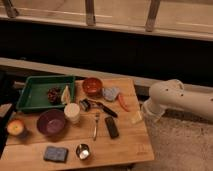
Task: Stack cups into tray
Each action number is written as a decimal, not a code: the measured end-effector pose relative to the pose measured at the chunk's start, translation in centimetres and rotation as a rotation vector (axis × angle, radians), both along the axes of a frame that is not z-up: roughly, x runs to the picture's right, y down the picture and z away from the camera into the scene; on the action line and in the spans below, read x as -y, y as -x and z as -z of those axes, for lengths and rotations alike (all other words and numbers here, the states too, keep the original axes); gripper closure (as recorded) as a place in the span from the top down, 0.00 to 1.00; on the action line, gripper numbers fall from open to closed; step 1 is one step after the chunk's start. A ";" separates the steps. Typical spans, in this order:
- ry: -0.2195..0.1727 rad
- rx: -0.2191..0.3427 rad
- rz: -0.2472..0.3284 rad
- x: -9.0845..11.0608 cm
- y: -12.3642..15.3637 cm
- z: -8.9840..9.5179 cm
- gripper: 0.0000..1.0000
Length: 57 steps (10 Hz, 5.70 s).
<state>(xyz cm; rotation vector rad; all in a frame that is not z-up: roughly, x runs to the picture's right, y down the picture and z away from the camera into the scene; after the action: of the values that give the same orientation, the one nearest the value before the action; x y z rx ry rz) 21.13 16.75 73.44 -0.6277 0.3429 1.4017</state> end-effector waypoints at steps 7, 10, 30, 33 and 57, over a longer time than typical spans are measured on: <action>0.000 0.000 0.000 0.0 0.0 0.0 0.76; 0.000 0.000 0.000 0.0 0.0 0.0 0.76; -0.040 0.101 0.295 0.3 19.7 1.6 0.76; -0.012 0.196 0.389 -2.3 23.5 3.3 0.76; 0.176 0.296 0.386 -11.8 27.6 -0.6 0.44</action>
<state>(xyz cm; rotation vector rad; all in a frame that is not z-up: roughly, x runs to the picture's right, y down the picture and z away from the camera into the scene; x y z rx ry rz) -6.43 28.50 74.02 -0.8519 0.3311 0.9006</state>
